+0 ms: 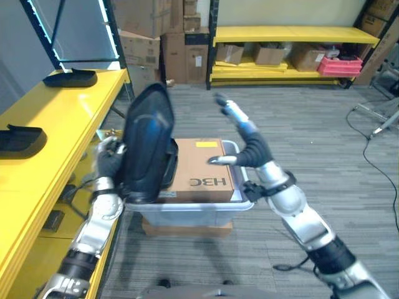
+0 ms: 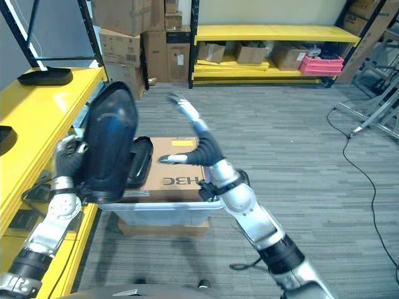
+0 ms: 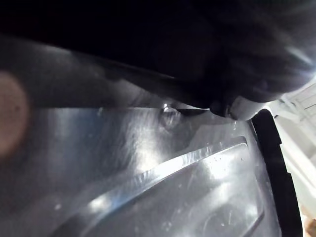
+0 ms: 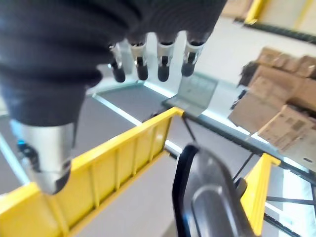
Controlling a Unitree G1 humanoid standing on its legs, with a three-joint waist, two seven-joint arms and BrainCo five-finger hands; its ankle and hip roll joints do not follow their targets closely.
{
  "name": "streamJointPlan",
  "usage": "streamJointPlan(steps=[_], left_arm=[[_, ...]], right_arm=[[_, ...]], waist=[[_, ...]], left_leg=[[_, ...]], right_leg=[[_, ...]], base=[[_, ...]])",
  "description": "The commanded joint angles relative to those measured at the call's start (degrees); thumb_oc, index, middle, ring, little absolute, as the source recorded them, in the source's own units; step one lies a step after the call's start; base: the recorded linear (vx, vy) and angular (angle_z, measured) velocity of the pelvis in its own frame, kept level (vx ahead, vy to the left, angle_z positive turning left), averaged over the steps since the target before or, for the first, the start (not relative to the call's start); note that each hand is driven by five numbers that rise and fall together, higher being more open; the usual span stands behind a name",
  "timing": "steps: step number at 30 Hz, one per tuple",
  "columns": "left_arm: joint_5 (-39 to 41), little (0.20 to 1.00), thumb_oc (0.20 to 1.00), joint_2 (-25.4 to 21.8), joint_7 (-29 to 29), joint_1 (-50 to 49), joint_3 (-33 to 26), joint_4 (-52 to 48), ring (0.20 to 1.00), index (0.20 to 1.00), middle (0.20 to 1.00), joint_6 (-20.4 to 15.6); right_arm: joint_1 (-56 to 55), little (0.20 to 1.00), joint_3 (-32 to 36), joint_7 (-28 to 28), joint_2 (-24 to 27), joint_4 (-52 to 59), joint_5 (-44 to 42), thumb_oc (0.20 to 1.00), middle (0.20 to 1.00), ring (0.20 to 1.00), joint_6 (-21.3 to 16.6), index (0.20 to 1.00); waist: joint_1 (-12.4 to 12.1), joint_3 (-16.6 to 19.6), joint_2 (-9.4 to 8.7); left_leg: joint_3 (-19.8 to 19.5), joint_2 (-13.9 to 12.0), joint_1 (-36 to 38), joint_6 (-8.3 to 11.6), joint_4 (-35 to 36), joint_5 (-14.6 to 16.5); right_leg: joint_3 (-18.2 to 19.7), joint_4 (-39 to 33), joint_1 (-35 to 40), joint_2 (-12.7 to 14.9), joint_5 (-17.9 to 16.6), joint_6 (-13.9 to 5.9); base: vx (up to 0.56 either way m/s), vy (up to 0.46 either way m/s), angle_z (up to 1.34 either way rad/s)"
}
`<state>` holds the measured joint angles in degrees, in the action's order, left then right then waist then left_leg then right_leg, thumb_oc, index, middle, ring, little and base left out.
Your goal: Move parts from the plastic box to the shelf.
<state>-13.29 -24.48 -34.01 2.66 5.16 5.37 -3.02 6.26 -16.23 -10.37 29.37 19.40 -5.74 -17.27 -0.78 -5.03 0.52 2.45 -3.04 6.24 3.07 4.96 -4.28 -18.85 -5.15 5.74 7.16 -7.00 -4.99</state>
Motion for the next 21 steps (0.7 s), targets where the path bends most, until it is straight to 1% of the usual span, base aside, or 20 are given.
streamJointPlan(steps=[1, 3, 5, 7, 8, 11, 13, 14, 15, 16, 17, 18, 19, 20, 21], left_arm=[[-7.9, 0.200, 0.200, -4.9, -4.7, 2.6, -2.5, -3.4, 0.200, 0.200, 0.200, -3.6], [-8.3, 0.200, 0.200, -4.5, -5.6, -0.5, -5.0, -5.3, 0.200, 0.200, 0.200, -4.9], [-7.6, 0.200, 0.200, -4.1, -5.7, -2.7, -6.6, -8.4, 0.200, 0.200, 0.200, -6.5], [-6.8, 0.200, 0.200, -3.4, -5.4, -4.6, -7.8, -12.3, 0.200, 0.200, 0.200, -8.2], [-4.7, 0.200, 0.200, -2.3, -5.1, -5.8, -8.6, -15.5, 0.200, 0.200, 0.200, -10.1], [-1.7, 0.200, 0.200, -1.4, -5.2, -7.0, -10.7, -19.7, 0.200, 0.200, 0.200, -12.4], [0.0, 0.200, 0.200, -1.0, -5.8, -6.7, -11.9, -22.0, 0.200, 0.200, 0.200, -13.4], [0.0, 0.200, 0.200, -1.0, -5.7, -6.6, -12.0, -22.2, 0.200, 0.200, 0.200, -13.3], [0.8, 0.200, 0.200, -0.4, -6.6, -6.7, -13.4, -25.0, 0.200, 0.200, 0.200, -14.1], [1.1, 0.200, 0.200, 0.0, -7.4, -6.0, -13.6, -25.4, 0.200, 0.200, 0.200, -14.5], [1.4, 0.200, 0.200, 0.7, -8.0, -5.5, -13.8, -25.8, 0.200, 0.200, 0.200, -14.9], [1.7, 0.200, 0.200, 1.3, -8.4, -5.4, -13.9, -26.7, 0.200, 0.200, 0.200, -15.2], [1.7, 0.200, 0.200, 1.4, -8.3, -5.5, -14.0, -27.0, 0.200, 0.200, 0.200, -15.0], [1.7, 0.200, 0.200, 1.8, -8.3, -6.1, -14.1, -28.2, 0.200, 0.200, 0.200, -15.1], [1.9, 0.200, 0.200, 2.0, -8.2, -7.6, -14.1, -29.8, 0.200, 0.200, 0.200, -15.6]], right_arm=[[0.0, 1.000, 1.4, -0.1, -1.1, 2.1, -7.0, 1.000, 1.000, 1.000, -3.7, 1.000], [-4.6, 1.000, 3.1, 0.7, -2.1, 0.3, -8.5, 1.000, 1.000, 1.000, -3.8, 1.000], [-7.2, 1.000, 3.4, 1.1, -2.9, -2.9, -9.2, 1.000, 1.000, 1.000, -3.3, 1.000], [-8.8, 1.000, 2.9, 1.2, -3.6, -7.2, -8.9, 1.000, 1.000, 1.000, -2.7, 1.000], [-9.3, 1.000, 1.9, 1.3, -3.9, -12.0, -7.9, 1.000, 1.000, 1.000, -1.8, 1.000], [-7.2, 1.000, 0.0, 0.8, -3.8, -19.4, -5.7, 1.000, 1.000, 1.000, -0.8, 1.000], [-5.0, 1.000, -1.5, 0.8, -3.9, -23.8, -5.5, 1.000, 1.000, 1.000, -0.2, 1.000], [-4.7, 1.000, -1.6, 0.7, -4.0, -24.1, -5.5, 1.000, 1.000, 1.000, -0.3, 1.000], [-2.6, 1.000, -3.3, 1.1, -3.8, -27.6, -5.0, 1.000, 1.000, 1.000, 0.2, 1.000], [-1.9, 1.000, -3.7, 1.1, -3.5, -28.7, -4.7, 1.000, 1.000, 1.000, 0.3, 1.000], [-1.8, 1.000, -3.9, 1.5, -3.2, -29.4, -4.2, 1.000, 1.000, 1.000, 0.6, 1.000], [-1.8, 1.000, -3.8, 1.4, -2.8, -30.6, -3.6, 1.000, 1.000, 1.000, 1.0, 1.000], [-1.7, 1.000, -3.8, 1.4, -2.8, -30.8, -3.5, 1.000, 1.000, 1.000, 0.8, 1.000], [-1.9, 1.000, -3.8, 1.5, -2.6, -32.0, -2.6, 1.000, 1.000, 1.000, 1.1, 1.000], [-2.6, 1.000, -3.4, 0.7, -2.8, -33.4, -1.1, 1.000, 1.000, 1.000, 1.4, 1.000]], waist=[[-0.1, -1.1, -1.55], [0.2, -1.4, -1.52], [0.0, -1.3, -1.55], [-0.6, -1.6, -1.65], [-1.7, -2.0, -1.60], [-4.6, -3.4, -1.18], [-7.3, -4.6, -0.96], [-6.9, -4.5, -1.06], [-10.3, -5.3, -0.65], [-11.5, -5.6, -0.48], [-12.4, -5.5, -0.81], [-12.7, -5.8, -0.97], [-12.3, -5.7, -1.03], [-12.2, -5.4, -1.55], [-11.9, -4.9, -1.91]], left_leg=[[1.6, -4.2, 2.7, 4.04, 0.0, 7.4], [1.7, -4.1, 2.6, 4.01, 0.0, 7.3], [1.7, -4.2, 2.2, 4.14, 0.0, 7.1], [1.2, -4.6, 1.3, 4.71, 0.0, 6.5], [-0.1, -5.0, 0.4, 5.37, 0.0, 5.9], [-3.6, -6.1, -1.0, 6.80, -0.3, 4.4], [-6.4, -6.5, -3.0, 7.85, -1.5, 3.1], [-6.9, -6.3, -3.5, 7.75, -1.6, 2.8], [-10.4, -7.1, -5.4, 9.61, -2.2, 0.7], [-11.8, -7.7, -7.2, 10.86, -2.5, -2.3], [-10.6, -8.3, -8.3, 11.24, -2.2, -2.9], [-7.4, -8.3, -9.8, 10.62, -2.3, -3.8], [-7.8, -8.0, -10.1, 10.55, -2.4, -4.0], [-1.4, -8.1, -10.9, 9.32, -2.0, -3.7], [10.4, -8.8, -11.4, 6.88, -2.3, -4.2]], right_leg=[[-1.2, 0.1, 4.0, 5.5, 6.8, -5.58], [-0.9, 0.1, 3.6, 5.5, 6.6, -5.63], [-0.7, 0.1, 3.1, 5.4, 6.5, -5.64], [-1.6, 0.2, 3.0, 5.3, 6.6, -5.52], [-3.0, 0.7, 3.1, 5.0, 7.0, -5.13], [-6.1, 1.5, 3.9, 3.8, 8.6, -4.06], [-8.4, 1.2, 4.7, 3.0, 9.6, -3.15], [-8.8, 1.1, 4.5, 3.1, 9.3, -3.16], [-11.9, 1.0, 5.7, 1.8, 11.0, -2.02], [-13.9, 1.0, 6.2, 1.6, 11.5, -1.81], [-15.4, 1.0, 7.2, 1.3, 13.1, -1.75], [-17.5, 1.0, 7.7, 1.2, 13.3, -1.52], [-17.9, 0.9, 7.8, 1.3, 13.4, -1.54], [-20.3, 0.7, 8.2, 1.2, 13.2, -1.56], [-25.1, 0.6, 8.8, 1.1, 12.3, -1.53]], base=[[0.01, -0.011, -0.13], [0.00, -0.015, -0.20], [0.00, -0.031, -0.23], [-0.01, -0.088, -0.08], [-0.02, -0.146, 0.17], [-0.01, -0.198, 0.46], [-0.04, -0.170, 0.77], [-0.04, -0.237, 0.91], [-0.05, -0.203, 0.80], [0.01, -0.307, 0.65], [0.01, -0.209, 1.21], [0.03, -0.165, 1.79], [-0.06, -0.123, 2.21], [-0.13, -0.108, 1.88], [-0.17, -0.132, 1.53]])
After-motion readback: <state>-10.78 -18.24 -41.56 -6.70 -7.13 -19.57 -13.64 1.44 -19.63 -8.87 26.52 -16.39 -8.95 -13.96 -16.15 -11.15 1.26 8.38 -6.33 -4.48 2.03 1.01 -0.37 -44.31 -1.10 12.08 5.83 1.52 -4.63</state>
